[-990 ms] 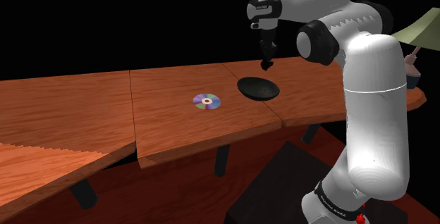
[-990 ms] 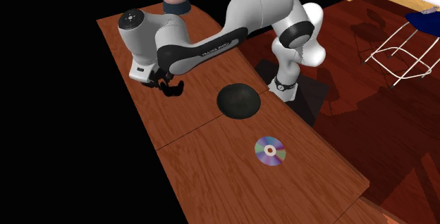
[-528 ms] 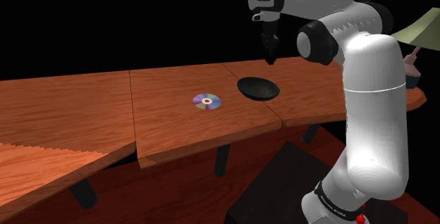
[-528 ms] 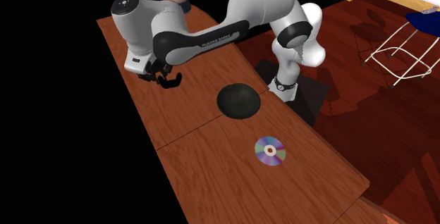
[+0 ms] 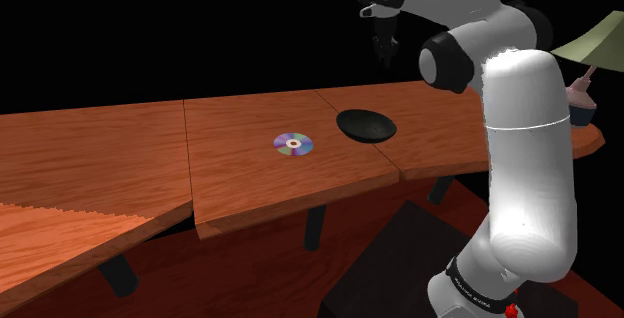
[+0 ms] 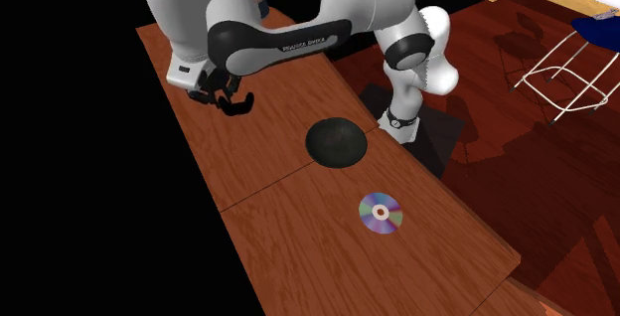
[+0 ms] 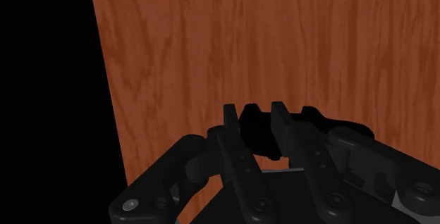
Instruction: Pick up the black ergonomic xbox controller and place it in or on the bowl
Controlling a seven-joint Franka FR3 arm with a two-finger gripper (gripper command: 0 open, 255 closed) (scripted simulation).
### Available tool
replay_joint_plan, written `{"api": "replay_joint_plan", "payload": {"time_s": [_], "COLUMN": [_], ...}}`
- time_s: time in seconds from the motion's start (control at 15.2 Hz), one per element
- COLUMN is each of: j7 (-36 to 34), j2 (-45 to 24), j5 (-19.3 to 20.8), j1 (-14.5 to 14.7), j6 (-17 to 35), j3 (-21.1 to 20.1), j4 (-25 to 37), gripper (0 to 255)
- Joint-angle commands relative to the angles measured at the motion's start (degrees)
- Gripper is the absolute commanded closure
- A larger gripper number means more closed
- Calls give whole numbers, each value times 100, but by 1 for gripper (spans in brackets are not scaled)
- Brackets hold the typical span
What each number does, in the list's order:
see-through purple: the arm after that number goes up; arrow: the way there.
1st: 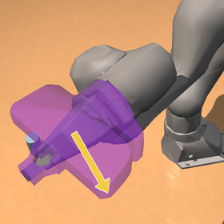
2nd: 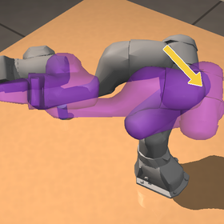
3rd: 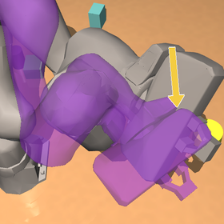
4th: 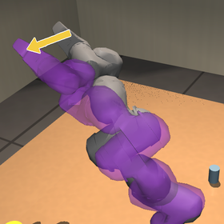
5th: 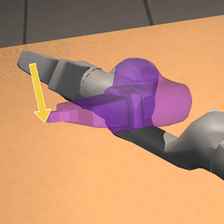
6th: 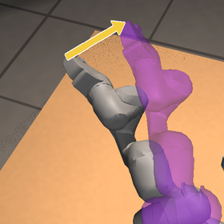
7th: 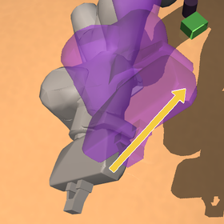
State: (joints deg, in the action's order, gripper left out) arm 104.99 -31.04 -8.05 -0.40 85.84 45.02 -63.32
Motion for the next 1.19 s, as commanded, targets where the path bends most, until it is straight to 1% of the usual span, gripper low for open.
{"api": "replay_joint_plan", "payload": {"time_s": [0.0, 0.2, 0.33, 0.46, 0.59, 0.73, 0.86, 1.12], "j7": [-95, -516, -867, -1264, -1690, -2125, -2548, -3320], "j2": [270, 1094, 1633, 2170, 2698, 3199, 3658, 4422], "j5": [155, 670, 1036, 1410, 1772, 2097, 2361, 2684], "j1": [258, 1062, 1528, 1933, 2270, 2513, 2688, 2879], "j6": [69, 349, 450, 492, 480, 422, 333, 111], "j3": [62, 215, 251, 228, 139, -32, -248, -767], "j4": [-339, -1397, -1969, -2466, -2902, -3286, -3629, -4213], "gripper": [255, 255, 255, 255, 255, 255, 255, 255]}}
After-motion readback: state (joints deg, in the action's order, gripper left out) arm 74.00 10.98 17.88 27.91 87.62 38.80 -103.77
